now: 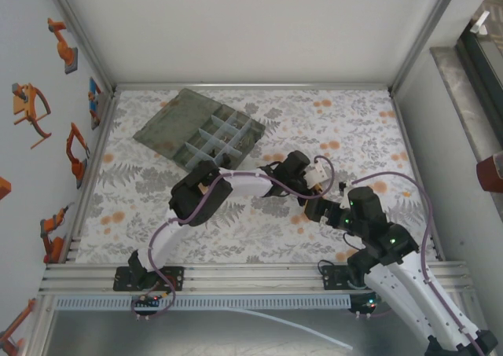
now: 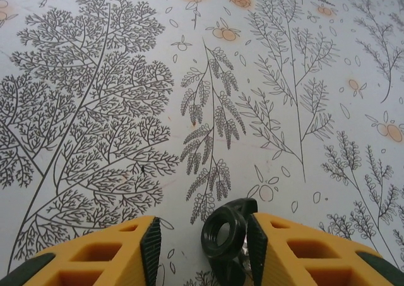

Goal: Sort the screws and nuts into containers

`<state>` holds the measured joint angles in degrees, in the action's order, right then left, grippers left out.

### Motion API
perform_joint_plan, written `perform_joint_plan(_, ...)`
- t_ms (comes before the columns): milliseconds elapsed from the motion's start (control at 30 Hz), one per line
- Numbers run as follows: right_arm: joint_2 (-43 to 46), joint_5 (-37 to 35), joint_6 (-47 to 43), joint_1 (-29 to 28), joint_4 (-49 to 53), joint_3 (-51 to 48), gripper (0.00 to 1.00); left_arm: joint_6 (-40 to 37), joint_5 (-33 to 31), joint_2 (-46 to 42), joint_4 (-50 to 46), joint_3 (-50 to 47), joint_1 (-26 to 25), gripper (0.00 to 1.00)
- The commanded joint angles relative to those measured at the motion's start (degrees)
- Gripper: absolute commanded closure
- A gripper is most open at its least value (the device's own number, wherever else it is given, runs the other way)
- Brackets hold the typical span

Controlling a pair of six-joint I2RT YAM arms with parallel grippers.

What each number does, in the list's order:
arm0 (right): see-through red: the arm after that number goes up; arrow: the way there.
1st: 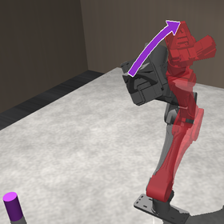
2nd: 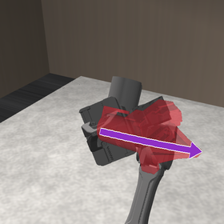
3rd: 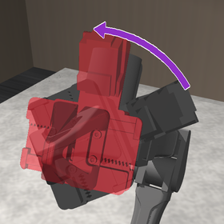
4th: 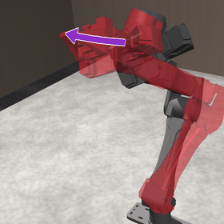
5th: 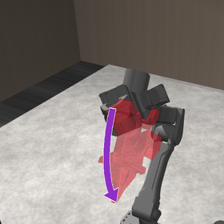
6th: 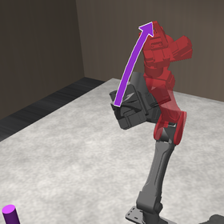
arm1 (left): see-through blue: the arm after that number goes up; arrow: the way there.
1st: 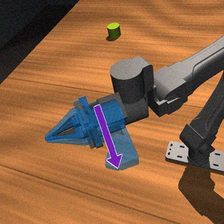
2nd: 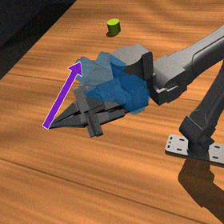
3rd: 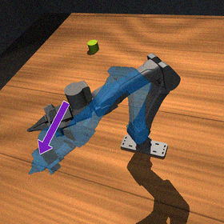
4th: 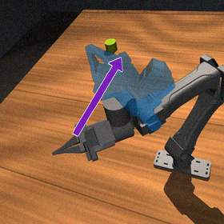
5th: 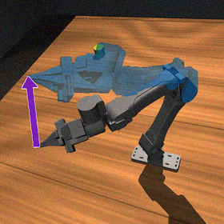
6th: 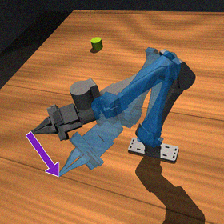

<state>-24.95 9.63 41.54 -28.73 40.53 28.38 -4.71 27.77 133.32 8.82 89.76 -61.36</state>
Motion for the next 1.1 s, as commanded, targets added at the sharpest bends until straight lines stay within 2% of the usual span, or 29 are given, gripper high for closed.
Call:
perform_joint_plan(0, -0.1, 0.1, -0.7, -0.1, 0.0, 0.0, 0.0, 0.1, -0.3, 1.3, -0.1, 1.3, -1.1, 0.62)
perform_joint_plan(267, -0.8, 0.1, -1.0, -0.1, -0.5, -0.3, 0.0, -0.5, -1.2, 1.9, -0.6, 0.8, -1.9, 0.63)
perform_joint_plan(500, -1.7, 0.0, -1.6, -0.1, -1.2, -0.2, 0.0, 0.6, -5.5, 1.4, -0.4, -0.6, -1.5, 0.73)
perform_joint_plan(833, -5.2, 0.0, -2.7, -0.1, -3.0, 0.1, 0.0, 5.5, -6.4, -1.4, 6.3, -6.1, 2.1, 0.83)
perform_joint_plan(1067, -6.7, -1.6, -3.0, -0.1, -5.5, 0.0, 0.0, 8.7, -6.5, -7.9, 9.2, -11.8, 6.2, 0.86)
